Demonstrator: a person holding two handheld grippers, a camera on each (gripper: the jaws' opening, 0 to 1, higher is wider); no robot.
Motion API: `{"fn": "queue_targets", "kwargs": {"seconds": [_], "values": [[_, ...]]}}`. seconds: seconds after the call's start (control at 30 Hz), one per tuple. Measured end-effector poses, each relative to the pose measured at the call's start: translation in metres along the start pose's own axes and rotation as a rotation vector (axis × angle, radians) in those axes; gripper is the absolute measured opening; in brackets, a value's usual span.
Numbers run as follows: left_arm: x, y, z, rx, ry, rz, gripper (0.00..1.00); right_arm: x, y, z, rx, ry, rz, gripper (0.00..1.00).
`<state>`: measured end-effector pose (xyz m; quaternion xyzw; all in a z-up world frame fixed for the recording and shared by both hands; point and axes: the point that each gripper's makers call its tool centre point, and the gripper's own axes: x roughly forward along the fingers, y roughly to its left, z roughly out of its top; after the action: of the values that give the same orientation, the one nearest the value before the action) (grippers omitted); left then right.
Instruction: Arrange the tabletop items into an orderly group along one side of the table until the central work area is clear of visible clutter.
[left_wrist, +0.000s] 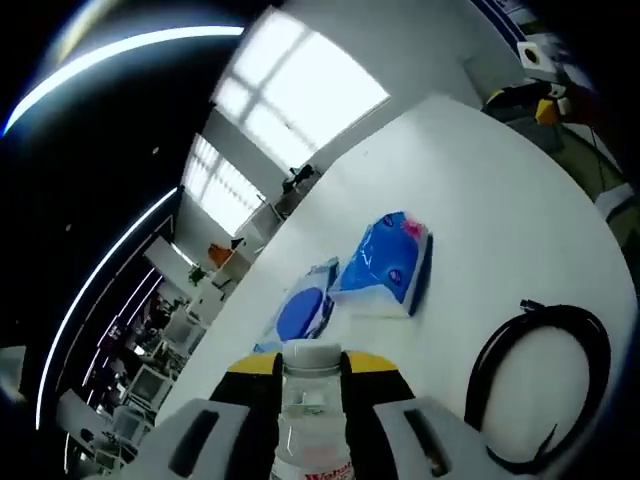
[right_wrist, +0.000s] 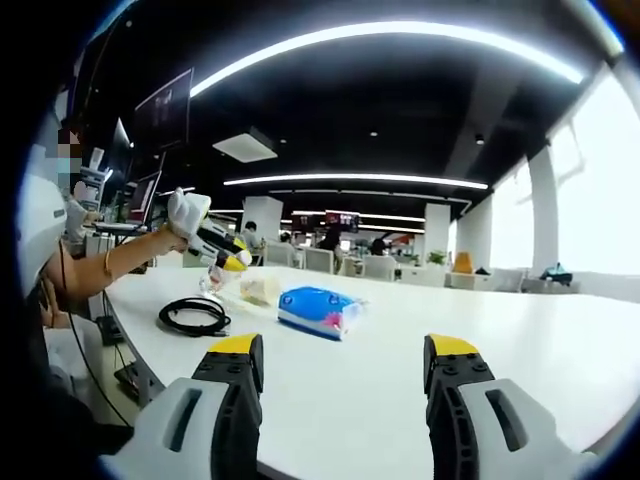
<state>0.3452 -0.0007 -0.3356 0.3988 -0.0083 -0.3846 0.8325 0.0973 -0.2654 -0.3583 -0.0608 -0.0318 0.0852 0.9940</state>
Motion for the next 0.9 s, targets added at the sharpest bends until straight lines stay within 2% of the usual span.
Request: {"fn": "queue_targets", "kwargs": {"seconds": [0.13,0.47,0.9], "values": [[-0.003,0.012,-0.001,-0.035,-0.015,0.034,0.21,0.000,0.000,-0.001,-0.003,0.004,0.000,0.62],[-0.008,0.026,-0.003,-0.088,-0.031,0.069,0.21,0.001,0.000,0.000,-0.007,0.009,-0.004,0.62],[-0.028,0.052,-0.010,-0.185,-0.067,0.122,0.21,0.009,0.008,0.003,-0.018,0.010,0.017,0.62]]}}
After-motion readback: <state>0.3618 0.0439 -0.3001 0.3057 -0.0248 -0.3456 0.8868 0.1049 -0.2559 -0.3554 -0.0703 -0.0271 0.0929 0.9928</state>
